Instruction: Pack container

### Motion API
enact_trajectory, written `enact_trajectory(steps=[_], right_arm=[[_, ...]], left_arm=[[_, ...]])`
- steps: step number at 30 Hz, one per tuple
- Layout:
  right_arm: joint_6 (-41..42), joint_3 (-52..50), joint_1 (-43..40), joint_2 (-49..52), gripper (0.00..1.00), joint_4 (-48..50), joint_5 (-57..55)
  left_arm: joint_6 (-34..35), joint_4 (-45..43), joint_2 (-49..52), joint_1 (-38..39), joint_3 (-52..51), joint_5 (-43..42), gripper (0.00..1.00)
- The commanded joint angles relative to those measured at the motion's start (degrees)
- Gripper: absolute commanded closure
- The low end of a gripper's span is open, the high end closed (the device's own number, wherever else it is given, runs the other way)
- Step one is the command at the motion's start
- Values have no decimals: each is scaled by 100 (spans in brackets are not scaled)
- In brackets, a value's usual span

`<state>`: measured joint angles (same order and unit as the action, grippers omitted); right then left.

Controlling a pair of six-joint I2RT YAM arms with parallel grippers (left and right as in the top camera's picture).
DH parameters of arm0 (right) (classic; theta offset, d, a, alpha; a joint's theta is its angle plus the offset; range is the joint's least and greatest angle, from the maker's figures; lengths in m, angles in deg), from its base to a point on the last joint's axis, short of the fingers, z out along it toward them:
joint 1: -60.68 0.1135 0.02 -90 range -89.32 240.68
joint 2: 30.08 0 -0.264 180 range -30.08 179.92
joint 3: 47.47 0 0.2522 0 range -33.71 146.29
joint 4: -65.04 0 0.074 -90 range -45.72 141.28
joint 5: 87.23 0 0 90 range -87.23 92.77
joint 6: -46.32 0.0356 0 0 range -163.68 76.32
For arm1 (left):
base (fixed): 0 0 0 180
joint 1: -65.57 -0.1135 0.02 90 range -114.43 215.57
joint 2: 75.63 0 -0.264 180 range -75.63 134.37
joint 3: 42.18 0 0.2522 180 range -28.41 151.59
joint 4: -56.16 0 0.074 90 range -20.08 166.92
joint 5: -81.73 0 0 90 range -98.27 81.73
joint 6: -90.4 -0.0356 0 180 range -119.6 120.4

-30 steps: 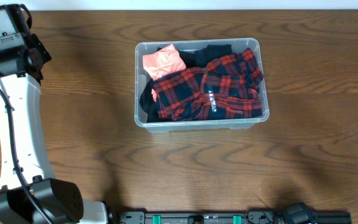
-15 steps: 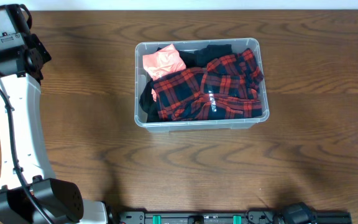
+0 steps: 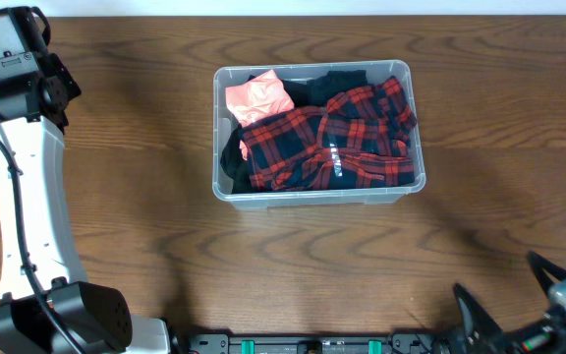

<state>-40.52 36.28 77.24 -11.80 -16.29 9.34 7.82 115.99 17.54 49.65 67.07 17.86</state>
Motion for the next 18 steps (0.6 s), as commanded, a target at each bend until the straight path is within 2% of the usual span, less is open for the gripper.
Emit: enact_trajectory(steps=[1, 12, 18], right_arm=[[-70, -909, 39, -448, 1, 592, -55], [-671, -3713, 33, -944, 1, 4743, -55], [-699, -4918, -76, -1029, 1, 6441, -55]], left_arm=[[-33, 0, 7, -13, -2, 94, 2], [-33, 0, 7, -13, -2, 94, 2], [-33, -2, 7, -13, -2, 94, 2]])
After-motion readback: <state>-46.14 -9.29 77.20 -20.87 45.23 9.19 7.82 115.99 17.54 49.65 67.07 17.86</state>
